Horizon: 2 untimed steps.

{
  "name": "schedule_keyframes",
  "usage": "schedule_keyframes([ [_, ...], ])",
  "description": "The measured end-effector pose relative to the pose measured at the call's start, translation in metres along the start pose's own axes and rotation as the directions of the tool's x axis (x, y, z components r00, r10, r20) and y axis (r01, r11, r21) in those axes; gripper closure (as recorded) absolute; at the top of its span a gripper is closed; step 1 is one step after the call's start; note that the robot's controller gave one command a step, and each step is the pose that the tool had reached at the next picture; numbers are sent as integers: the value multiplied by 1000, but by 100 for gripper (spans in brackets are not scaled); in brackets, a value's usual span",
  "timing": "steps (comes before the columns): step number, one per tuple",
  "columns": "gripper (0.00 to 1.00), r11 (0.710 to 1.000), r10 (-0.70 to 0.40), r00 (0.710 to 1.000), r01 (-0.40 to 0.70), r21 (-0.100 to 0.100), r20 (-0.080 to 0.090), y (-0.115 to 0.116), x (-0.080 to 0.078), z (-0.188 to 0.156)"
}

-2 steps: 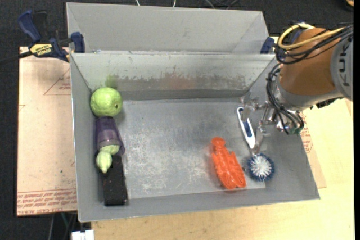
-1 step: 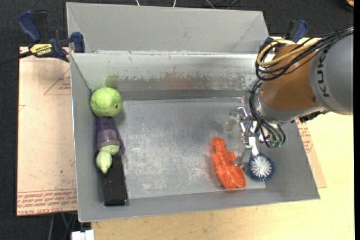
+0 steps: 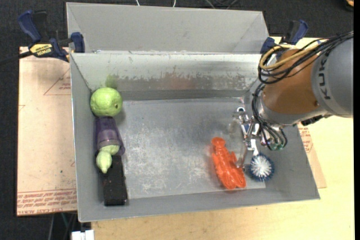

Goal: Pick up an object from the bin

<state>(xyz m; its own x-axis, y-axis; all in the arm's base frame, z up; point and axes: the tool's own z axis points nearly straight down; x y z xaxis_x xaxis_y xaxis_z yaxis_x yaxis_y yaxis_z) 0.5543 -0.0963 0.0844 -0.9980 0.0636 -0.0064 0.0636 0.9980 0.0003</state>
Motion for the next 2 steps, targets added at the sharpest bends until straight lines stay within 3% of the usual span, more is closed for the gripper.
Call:
schedule_keyframes([
  [1, 0, 988, 155, 988, -154, -2, 0, 17, -24, 11],
  [2, 0, 999, 45, 999, -45, -1, 2, 16, 13, 14],
])
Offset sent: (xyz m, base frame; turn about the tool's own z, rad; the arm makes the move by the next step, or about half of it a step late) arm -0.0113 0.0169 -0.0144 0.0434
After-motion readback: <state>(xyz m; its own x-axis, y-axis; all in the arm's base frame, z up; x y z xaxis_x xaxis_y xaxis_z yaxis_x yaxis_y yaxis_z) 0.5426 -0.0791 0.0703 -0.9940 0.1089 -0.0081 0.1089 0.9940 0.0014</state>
